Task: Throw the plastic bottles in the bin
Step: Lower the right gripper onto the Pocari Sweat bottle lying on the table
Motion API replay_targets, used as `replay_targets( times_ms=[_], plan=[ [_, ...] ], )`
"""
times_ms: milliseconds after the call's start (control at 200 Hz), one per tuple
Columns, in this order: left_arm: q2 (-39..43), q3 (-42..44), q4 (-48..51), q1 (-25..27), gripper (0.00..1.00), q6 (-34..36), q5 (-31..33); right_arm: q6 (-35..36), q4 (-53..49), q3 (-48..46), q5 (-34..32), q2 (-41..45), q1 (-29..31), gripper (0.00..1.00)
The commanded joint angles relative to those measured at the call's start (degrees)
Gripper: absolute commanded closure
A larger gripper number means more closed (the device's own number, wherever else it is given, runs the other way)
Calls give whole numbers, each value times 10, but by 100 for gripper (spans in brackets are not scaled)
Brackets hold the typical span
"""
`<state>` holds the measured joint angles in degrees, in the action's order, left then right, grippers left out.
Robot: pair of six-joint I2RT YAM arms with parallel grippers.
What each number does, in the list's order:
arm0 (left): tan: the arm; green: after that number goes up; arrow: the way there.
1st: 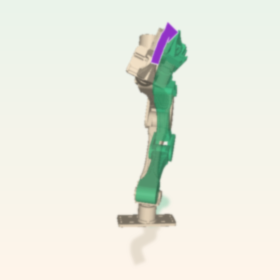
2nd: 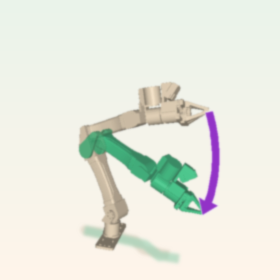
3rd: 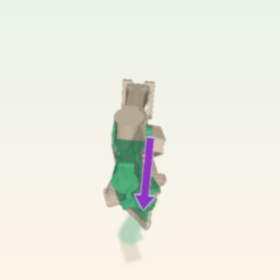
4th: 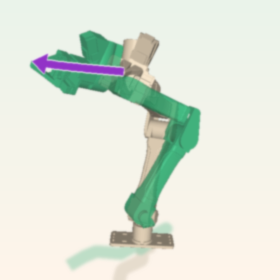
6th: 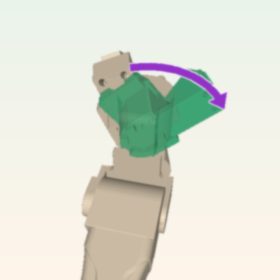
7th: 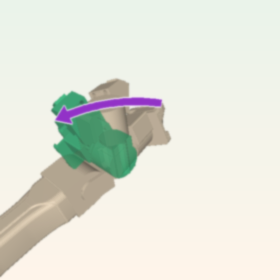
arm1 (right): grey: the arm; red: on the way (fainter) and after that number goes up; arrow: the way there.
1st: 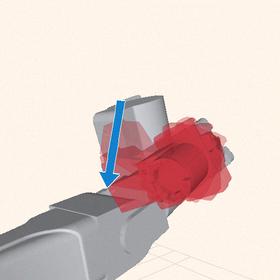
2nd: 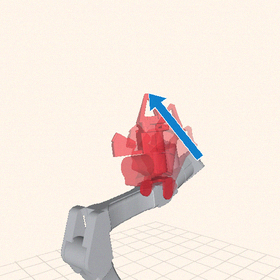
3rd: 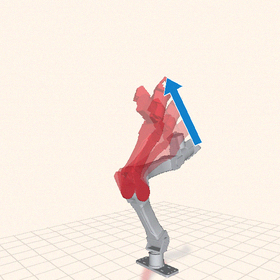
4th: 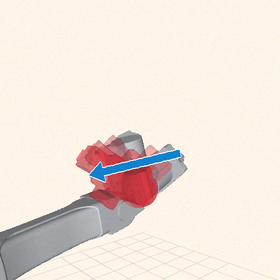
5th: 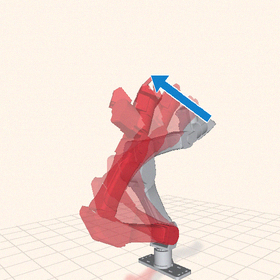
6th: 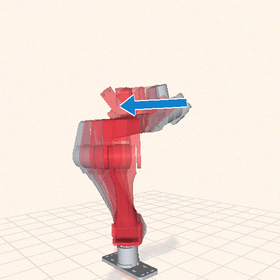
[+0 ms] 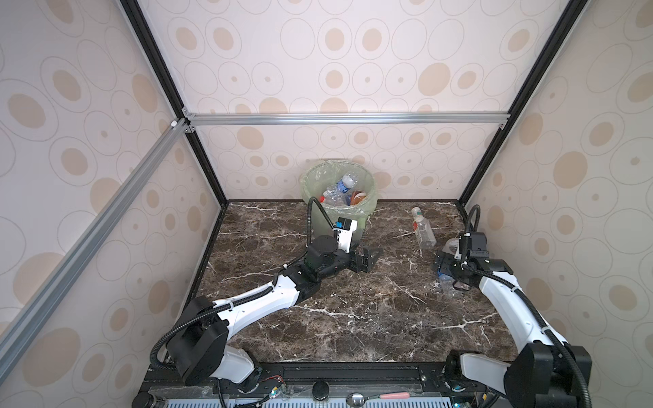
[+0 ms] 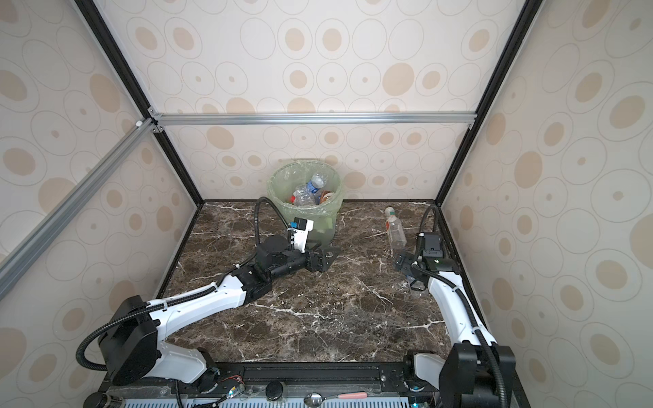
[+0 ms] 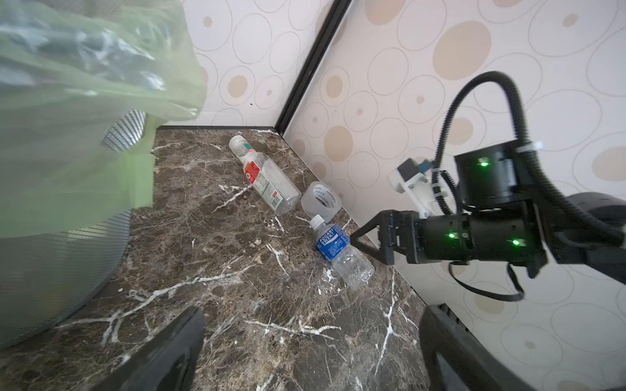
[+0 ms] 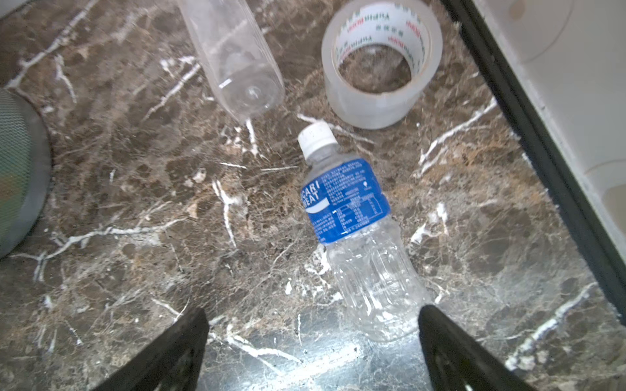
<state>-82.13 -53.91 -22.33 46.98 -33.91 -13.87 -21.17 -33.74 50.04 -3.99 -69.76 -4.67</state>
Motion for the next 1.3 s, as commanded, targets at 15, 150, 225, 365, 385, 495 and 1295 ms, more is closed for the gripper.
replay_targets(
  times_ms=[15,150,225,365,385,495,1295],
  plan=[
    [-15,-26,-15,11,1,-10,-17,-2,10,-9,7,-39,-7,0],
    [-34,-38,-2,25,1,-5,-17,5,-7,-4,-43,-69,-7,0],
    [-45,-45,2,29,1,-5,-21,5,-11,-5,-56,-80,-7,0],
    [-53,-47,3,30,1,-9,-22,9,-2,-4,-10,-115,-7,0],
    [-53,-47,2,30,1,-8,-22,10,-3,-2,-4,-120,-7,0],
    [-48,-45,7,30,1,-6,-16,10,7,-5,29,-133,-4,0],
    [-33,-38,20,30,1,10,2,-1,-21,30,-29,-108,71,0]
  ],
)
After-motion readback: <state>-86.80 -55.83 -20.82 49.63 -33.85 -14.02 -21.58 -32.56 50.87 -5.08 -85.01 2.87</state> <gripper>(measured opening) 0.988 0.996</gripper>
